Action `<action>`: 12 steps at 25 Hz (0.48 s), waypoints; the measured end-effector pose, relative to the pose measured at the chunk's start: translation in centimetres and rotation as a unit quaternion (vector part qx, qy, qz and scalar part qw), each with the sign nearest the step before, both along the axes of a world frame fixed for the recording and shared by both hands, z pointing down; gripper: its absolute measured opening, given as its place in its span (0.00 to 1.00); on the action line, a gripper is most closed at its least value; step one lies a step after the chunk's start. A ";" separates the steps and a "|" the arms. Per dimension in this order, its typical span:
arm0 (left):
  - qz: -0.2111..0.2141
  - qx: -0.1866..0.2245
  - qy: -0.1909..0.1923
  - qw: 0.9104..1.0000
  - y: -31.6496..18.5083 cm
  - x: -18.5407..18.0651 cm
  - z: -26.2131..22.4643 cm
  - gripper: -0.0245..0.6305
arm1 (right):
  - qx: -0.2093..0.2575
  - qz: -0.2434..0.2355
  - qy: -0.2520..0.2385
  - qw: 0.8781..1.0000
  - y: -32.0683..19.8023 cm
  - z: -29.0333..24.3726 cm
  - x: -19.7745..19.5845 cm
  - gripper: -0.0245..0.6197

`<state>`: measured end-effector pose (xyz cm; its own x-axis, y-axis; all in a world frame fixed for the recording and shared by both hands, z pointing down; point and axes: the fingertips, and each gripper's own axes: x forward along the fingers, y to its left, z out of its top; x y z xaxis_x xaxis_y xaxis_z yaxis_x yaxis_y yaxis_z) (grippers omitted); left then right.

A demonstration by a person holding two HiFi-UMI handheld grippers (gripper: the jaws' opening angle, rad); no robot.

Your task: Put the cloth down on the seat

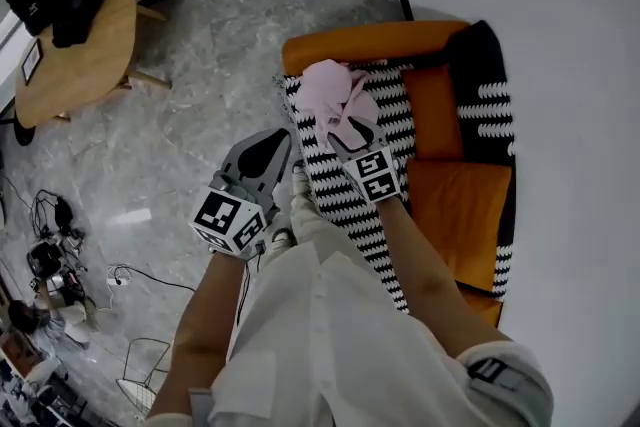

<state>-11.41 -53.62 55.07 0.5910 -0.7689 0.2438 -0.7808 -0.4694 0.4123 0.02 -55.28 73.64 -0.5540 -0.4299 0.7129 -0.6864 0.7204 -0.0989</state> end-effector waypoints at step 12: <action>-0.018 0.062 -0.012 0.998 3.5 -2.6 -7.0 0.08 | 0.136 0.101 -0.108 0.980 1.7 -17.7 4.1 0.36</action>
